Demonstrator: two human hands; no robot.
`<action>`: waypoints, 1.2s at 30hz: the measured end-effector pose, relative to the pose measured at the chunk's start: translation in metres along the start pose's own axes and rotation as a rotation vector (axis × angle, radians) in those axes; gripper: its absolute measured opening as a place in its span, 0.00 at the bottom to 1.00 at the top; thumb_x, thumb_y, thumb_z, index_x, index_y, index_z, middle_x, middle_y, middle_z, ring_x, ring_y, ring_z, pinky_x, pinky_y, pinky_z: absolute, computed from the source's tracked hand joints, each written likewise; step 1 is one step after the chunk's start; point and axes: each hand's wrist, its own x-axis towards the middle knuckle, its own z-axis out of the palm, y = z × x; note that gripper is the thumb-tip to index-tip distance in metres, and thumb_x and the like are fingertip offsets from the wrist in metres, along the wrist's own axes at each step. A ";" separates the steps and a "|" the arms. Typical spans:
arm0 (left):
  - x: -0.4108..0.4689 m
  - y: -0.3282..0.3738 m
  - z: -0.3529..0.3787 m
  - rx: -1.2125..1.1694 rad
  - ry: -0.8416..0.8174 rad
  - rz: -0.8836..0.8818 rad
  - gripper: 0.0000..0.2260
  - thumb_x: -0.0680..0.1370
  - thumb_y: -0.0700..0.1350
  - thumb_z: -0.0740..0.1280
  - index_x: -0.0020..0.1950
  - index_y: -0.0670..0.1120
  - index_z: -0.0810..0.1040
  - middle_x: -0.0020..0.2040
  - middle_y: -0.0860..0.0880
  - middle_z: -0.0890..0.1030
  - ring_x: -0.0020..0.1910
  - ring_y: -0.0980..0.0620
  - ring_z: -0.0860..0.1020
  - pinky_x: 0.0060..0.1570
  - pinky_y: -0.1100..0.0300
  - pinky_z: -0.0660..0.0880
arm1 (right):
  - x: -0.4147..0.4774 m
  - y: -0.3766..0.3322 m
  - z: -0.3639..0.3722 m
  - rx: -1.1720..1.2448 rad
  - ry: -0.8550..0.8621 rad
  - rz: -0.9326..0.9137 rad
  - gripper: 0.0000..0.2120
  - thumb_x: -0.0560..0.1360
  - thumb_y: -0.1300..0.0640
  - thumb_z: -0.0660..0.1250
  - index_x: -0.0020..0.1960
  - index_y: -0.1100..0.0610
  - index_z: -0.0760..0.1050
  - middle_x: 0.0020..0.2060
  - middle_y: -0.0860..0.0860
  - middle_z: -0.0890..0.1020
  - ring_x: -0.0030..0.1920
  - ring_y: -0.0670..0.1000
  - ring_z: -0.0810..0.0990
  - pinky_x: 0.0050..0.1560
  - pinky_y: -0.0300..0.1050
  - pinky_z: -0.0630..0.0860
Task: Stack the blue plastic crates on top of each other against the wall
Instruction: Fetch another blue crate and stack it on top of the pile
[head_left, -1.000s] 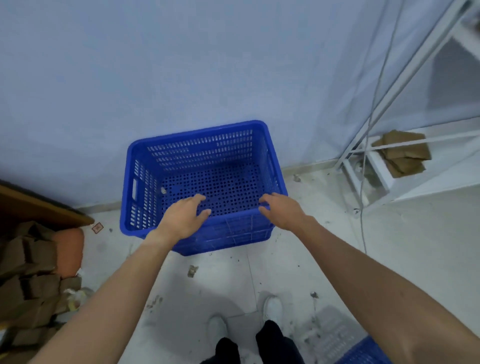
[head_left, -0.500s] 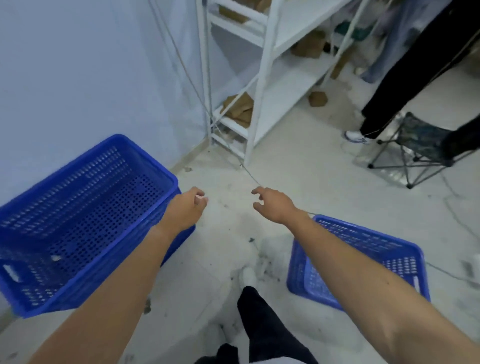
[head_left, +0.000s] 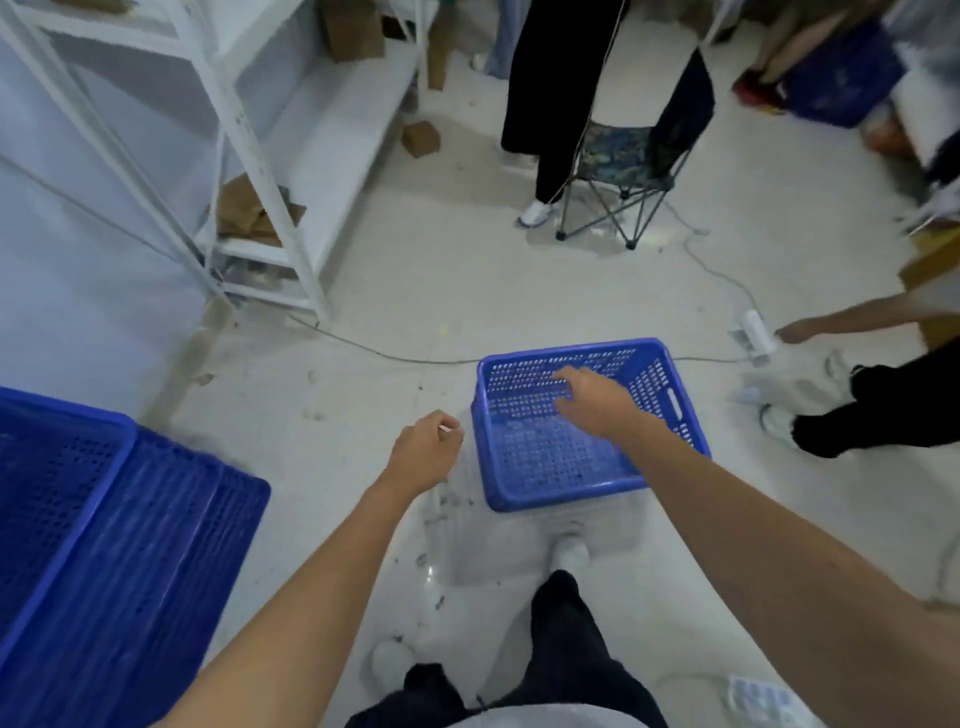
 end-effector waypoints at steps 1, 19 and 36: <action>0.006 0.011 0.020 0.003 -0.019 0.002 0.10 0.78 0.49 0.62 0.54 0.49 0.80 0.50 0.47 0.85 0.51 0.46 0.82 0.53 0.50 0.80 | 0.004 0.022 -0.003 0.004 -0.009 0.013 0.23 0.78 0.51 0.62 0.72 0.53 0.68 0.67 0.58 0.74 0.63 0.60 0.76 0.62 0.54 0.74; 0.170 0.106 0.348 -0.248 -0.165 -0.467 0.12 0.79 0.31 0.58 0.52 0.38 0.81 0.52 0.35 0.82 0.51 0.39 0.80 0.55 0.49 0.76 | 0.187 0.332 0.004 0.056 -0.178 -0.016 0.22 0.79 0.50 0.61 0.72 0.55 0.67 0.63 0.58 0.75 0.59 0.60 0.76 0.57 0.53 0.75; 0.311 -0.073 0.554 -1.066 0.231 -1.157 0.13 0.79 0.53 0.68 0.49 0.43 0.77 0.44 0.41 0.82 0.42 0.41 0.82 0.55 0.45 0.80 | 0.440 0.384 0.198 -0.055 -0.108 -0.166 0.31 0.80 0.55 0.59 0.79 0.61 0.51 0.77 0.58 0.59 0.74 0.62 0.62 0.68 0.58 0.65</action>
